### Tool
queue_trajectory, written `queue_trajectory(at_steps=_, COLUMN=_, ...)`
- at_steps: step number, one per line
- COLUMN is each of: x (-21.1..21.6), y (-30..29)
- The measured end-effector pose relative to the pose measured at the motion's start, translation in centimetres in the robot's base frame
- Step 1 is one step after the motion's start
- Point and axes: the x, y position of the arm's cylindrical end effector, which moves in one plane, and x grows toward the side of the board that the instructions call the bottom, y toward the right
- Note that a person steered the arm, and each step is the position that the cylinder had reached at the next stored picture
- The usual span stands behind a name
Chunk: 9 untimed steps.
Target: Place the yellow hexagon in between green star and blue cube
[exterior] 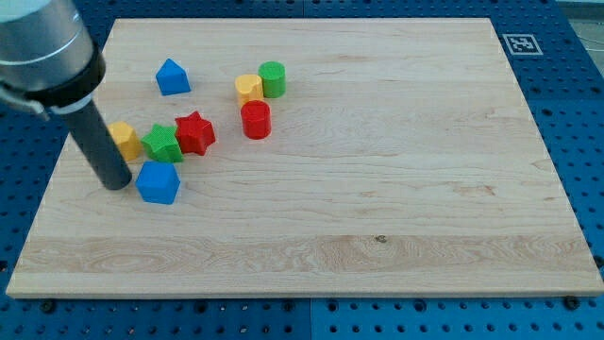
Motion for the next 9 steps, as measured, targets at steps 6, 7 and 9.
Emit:
queue_trajectory(at_steps=6, x=-7.4, y=-1.8)
queue_trajectory(at_steps=7, x=-7.3, y=0.6)
queue_trajectory(at_steps=9, x=-6.2, y=-0.9)
